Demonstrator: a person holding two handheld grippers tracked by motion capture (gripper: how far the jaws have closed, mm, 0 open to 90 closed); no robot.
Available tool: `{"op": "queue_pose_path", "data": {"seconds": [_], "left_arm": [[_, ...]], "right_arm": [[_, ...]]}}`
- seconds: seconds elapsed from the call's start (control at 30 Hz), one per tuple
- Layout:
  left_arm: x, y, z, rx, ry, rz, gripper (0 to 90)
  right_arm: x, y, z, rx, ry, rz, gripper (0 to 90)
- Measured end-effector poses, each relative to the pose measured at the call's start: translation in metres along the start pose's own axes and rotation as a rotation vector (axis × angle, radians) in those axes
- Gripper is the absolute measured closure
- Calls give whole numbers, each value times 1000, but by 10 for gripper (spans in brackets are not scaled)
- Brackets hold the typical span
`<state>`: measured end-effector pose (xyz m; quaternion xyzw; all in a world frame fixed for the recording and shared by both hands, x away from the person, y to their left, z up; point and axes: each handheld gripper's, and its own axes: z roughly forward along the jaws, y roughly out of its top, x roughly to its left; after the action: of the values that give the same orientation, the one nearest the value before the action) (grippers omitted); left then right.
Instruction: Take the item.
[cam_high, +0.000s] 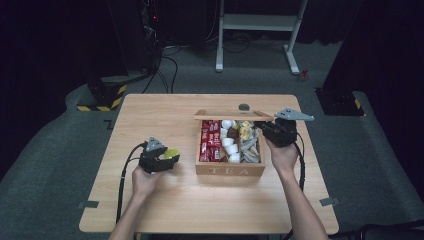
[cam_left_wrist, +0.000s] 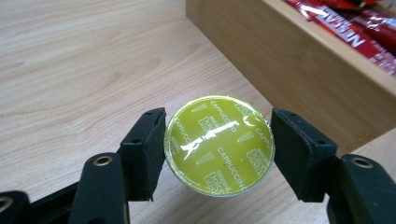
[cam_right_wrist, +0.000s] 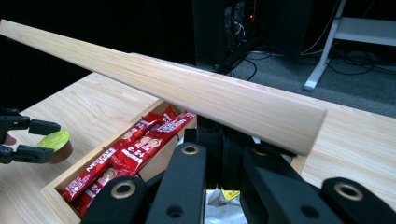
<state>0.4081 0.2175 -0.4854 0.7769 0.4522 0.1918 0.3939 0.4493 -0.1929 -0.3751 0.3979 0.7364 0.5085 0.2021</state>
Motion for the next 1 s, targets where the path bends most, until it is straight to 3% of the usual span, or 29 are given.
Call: {"op": "queue_pose_path", "data": {"seconds": [0.2, 0.77, 1.0], "left_arm": [[-1, -4, 5, 5, 30, 14, 383], [-1, -6, 16, 26, 32, 4, 377], [0, -6, 14, -3, -11, -21, 324]], "right_arm": [[0, 0, 0, 4, 0, 3, 895], [0, -1, 1, 4, 4, 4, 895], [0, -1, 1, 3, 7, 6, 894]]}}
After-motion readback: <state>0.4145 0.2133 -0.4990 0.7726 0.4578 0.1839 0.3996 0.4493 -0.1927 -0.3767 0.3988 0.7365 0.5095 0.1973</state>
